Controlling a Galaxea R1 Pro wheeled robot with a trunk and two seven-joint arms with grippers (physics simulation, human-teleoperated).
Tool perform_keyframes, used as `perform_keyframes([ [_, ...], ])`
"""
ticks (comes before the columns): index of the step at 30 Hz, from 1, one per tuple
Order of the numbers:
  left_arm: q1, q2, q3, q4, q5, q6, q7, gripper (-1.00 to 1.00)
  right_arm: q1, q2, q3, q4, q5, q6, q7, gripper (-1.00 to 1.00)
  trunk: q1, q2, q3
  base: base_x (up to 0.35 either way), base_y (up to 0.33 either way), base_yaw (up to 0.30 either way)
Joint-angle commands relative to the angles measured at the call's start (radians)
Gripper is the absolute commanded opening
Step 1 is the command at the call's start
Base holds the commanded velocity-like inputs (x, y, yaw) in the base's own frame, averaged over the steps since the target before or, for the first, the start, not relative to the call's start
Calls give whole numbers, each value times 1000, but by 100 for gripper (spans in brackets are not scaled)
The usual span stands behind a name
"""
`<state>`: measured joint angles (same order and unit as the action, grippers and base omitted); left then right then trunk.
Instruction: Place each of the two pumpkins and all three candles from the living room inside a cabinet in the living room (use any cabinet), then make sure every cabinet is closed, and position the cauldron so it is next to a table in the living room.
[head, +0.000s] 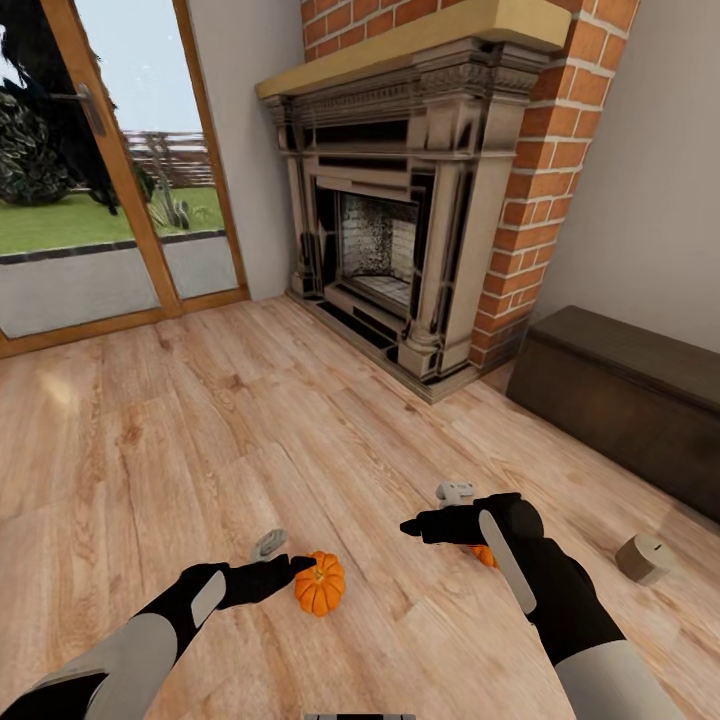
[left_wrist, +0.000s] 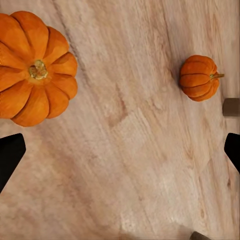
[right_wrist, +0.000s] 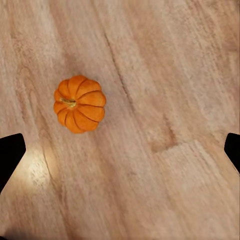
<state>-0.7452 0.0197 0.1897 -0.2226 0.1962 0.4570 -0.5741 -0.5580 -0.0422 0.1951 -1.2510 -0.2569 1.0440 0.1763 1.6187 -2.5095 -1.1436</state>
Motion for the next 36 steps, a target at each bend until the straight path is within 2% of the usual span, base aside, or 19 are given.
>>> perform_keyframes([
  [1,0,3,2,0,7,18,1,100,-1,-1,1,-1,2,3,3,100,0,0,-1,259,0,0],
  [7,0,14,2,0,6,35,20,100,-1,-1,1,-2,2,3,3,100,0,0,-1,224,0,0],
  [18,0,16,1,-1,6,38,71,100,-1,-1,0,-3,2,3,3,100,0,0,-1,21,0,0],
  [36,0,16,1,-1,6,39,79,100,-2,-2,-2,-4,2,3,3,100,0,0,-1,0,0,0],
])
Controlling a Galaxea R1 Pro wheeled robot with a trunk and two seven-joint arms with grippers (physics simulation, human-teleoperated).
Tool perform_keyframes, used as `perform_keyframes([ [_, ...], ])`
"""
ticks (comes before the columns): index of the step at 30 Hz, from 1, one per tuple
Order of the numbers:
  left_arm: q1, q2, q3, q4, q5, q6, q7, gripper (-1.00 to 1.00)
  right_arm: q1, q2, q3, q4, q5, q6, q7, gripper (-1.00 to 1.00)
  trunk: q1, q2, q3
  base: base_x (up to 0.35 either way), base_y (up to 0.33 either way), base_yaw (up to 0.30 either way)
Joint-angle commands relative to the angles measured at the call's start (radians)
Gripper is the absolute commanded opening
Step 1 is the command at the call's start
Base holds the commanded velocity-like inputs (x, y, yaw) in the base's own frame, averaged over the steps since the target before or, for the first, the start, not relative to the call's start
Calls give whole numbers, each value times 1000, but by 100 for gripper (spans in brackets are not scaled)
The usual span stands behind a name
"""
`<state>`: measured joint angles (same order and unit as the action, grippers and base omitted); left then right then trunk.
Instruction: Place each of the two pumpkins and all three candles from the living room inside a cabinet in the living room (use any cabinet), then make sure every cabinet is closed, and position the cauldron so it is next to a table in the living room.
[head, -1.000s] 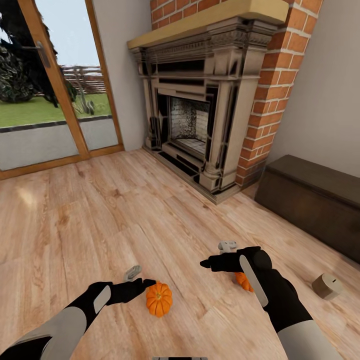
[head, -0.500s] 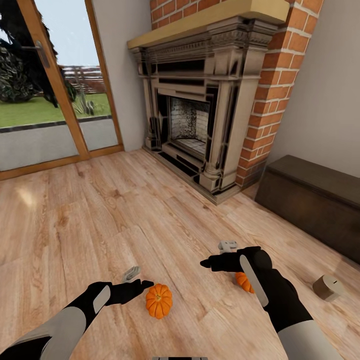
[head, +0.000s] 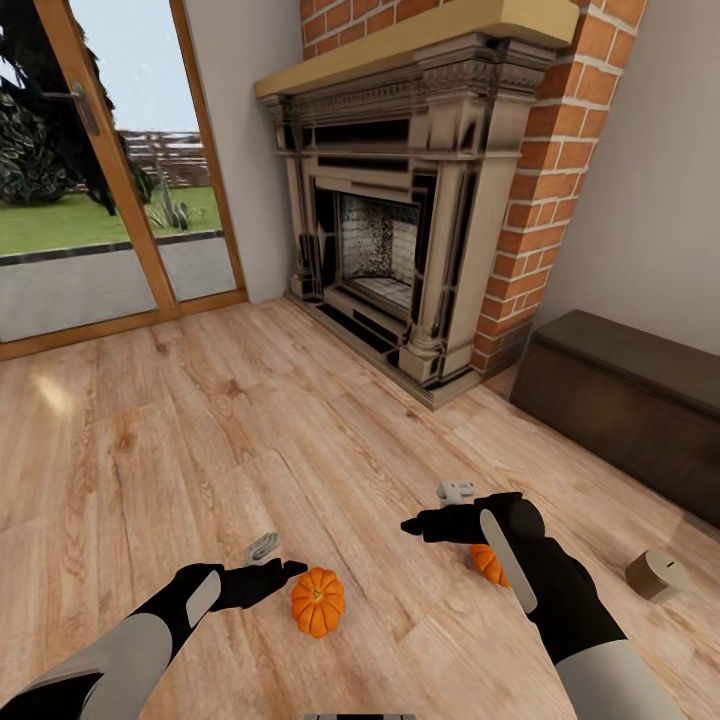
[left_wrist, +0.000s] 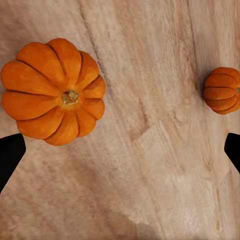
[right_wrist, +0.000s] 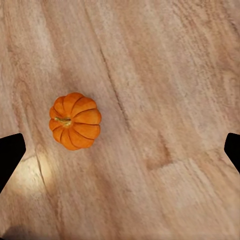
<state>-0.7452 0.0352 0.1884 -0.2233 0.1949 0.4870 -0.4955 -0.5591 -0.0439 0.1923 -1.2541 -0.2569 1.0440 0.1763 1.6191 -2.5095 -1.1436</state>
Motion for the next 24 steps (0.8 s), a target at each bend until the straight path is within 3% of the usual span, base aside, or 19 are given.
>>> perform_keyframes([
  [1,0,0,2,-1,8,9,0,100,-1,-1,2,-1,2,3,3,100,0,0,-1,0,0,0],
  [18,0,0,2,-1,8,9,-2,100,0,-2,3,-1,2,3,3,100,0,0,-1,0,0,0],
  [24,0,0,2,-1,8,9,-3,100,1,-2,3,-1,2,3,3,100,2,-2,-24,0,0,0],
])
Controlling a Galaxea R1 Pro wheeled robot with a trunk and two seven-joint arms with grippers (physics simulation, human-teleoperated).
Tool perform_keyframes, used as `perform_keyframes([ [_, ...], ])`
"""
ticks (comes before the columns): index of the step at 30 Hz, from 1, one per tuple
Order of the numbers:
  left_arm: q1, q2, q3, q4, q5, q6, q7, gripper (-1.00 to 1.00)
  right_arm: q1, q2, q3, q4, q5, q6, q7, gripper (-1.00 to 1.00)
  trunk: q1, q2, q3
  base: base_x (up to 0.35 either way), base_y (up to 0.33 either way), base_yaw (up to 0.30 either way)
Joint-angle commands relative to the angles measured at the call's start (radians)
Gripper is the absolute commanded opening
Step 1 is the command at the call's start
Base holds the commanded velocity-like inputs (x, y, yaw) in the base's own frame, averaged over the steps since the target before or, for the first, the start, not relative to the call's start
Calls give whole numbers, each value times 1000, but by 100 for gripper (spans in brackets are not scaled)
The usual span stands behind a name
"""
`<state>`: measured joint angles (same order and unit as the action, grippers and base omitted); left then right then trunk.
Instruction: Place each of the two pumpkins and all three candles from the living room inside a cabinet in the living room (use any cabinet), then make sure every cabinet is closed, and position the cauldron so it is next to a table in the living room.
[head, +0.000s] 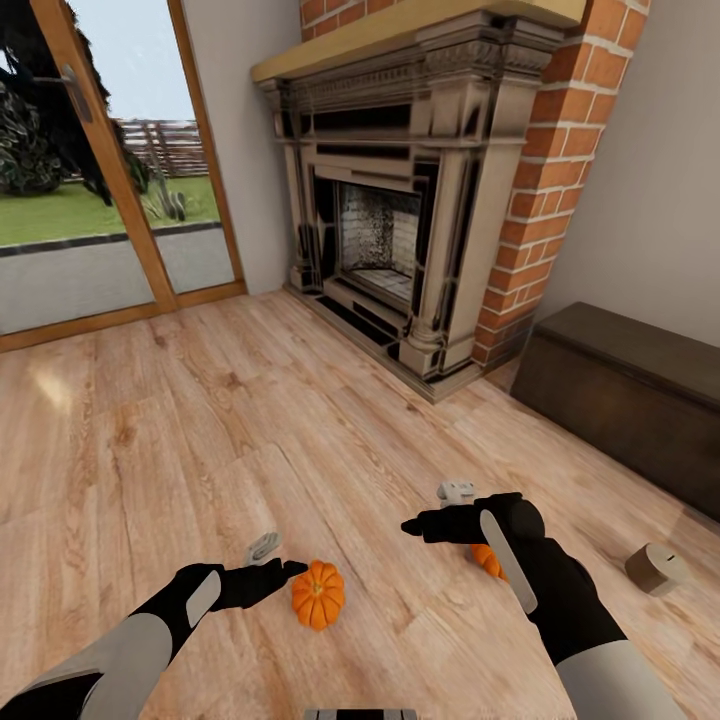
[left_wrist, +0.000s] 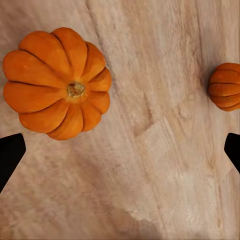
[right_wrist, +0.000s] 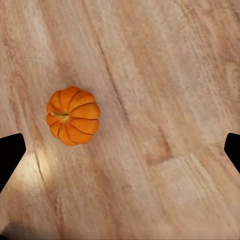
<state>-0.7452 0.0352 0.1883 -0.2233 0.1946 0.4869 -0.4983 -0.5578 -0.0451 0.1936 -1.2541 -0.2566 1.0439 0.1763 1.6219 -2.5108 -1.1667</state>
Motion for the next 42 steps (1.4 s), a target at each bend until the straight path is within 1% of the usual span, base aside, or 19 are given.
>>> perform_keyframes([
  [1,0,0,2,-1,8,9,0,100,-1,-1,1,-1,2,3,3,100,0,-1,-5,0,0,0],
  [14,0,0,2,-1,8,9,-4,100,-1,-1,1,-1,2,3,3,100,6,-4,-55,0,0,0],
  [38,0,-2,1,-1,8,9,9,100,-1,-1,3,-1,2,3,3,100,6,-4,-55,1,0,0],
  [42,0,-2,2,-1,8,10,9,100,-1,-1,4,-1,2,3,3,100,6,-4,-55,224,-130,0],
])
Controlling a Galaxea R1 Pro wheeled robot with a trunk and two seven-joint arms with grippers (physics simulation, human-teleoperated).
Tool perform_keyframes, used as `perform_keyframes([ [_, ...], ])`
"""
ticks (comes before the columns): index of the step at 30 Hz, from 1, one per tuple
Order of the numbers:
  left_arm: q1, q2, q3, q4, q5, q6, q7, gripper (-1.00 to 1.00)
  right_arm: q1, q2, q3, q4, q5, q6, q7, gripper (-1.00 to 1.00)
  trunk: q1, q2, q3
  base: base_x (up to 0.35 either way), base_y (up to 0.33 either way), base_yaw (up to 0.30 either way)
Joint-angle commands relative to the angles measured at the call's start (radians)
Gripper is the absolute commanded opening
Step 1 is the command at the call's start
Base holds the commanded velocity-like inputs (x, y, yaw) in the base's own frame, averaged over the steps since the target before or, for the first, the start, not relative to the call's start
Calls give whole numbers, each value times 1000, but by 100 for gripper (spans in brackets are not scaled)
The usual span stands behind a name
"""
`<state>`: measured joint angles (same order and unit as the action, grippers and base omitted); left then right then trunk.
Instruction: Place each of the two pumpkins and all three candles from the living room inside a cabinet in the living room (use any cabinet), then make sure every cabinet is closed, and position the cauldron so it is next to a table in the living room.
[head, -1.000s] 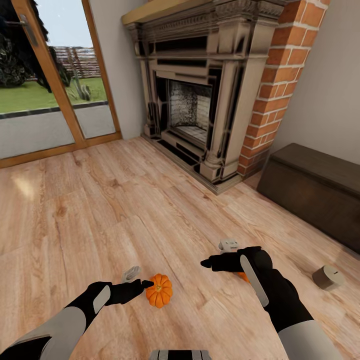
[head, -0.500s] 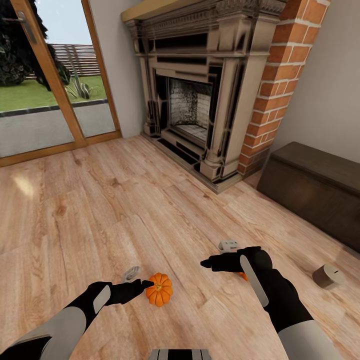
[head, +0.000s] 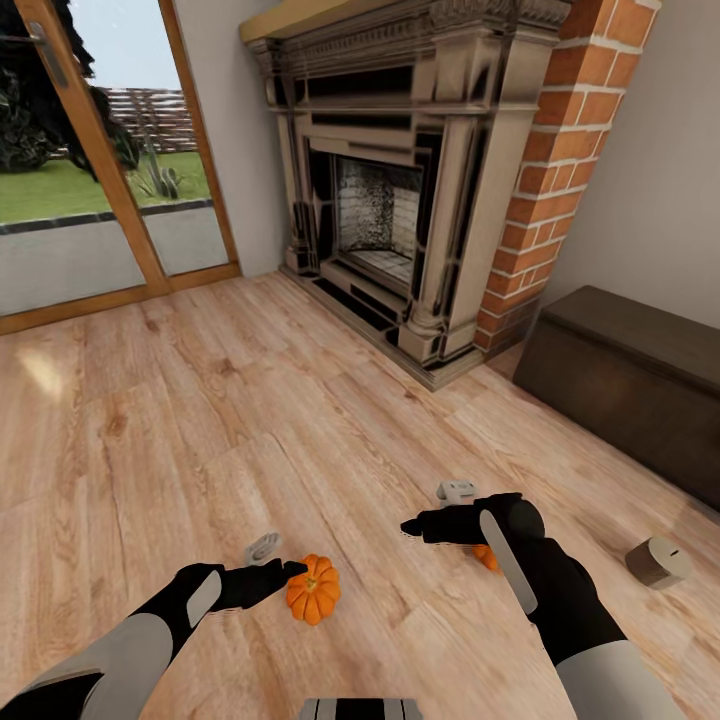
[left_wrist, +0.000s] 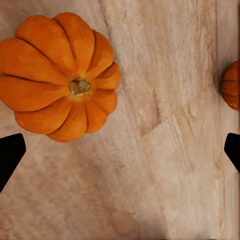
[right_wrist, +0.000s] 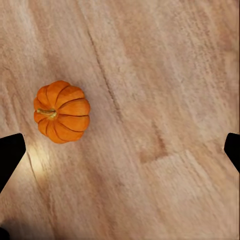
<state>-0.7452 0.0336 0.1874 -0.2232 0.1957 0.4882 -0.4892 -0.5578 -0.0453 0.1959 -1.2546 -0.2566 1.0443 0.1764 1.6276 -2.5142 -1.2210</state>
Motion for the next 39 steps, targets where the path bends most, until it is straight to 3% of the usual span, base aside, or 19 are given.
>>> perform_keyframes([
  [1,0,0,3,-1,7,9,0,100,-1,-1,1,0,2,3,3,100,0,0,-1,135,-80,0],
  [9,0,0,3,-1,7,9,4,100,-1,-1,0,0,2,3,3,100,0,0,-1,42,-25,0],
  [10,0,0,3,-1,7,9,13,100,-1,-1,0,0,2,3,3,100,0,0,-1,5,-3,0],
  [11,0,0,3,-1,7,9,61,100,-1,-1,1,0,2,3,3,100,0,0,-1,2,-1,0],
  [14,0,0,3,-1,8,9,96,100,-1,-1,2,0,2,3,3,100,0,0,-1,0,0,0],
  [26,0,-1,3,-2,9,7,96,100,-1,-1,2,0,2,3,3,100,0,0,-1,0,0,0],
  [39,0,-1,3,-2,10,4,95,100,-1,-1,2,0,2,3,3,100,6,-3,-51,0,0,0],
])
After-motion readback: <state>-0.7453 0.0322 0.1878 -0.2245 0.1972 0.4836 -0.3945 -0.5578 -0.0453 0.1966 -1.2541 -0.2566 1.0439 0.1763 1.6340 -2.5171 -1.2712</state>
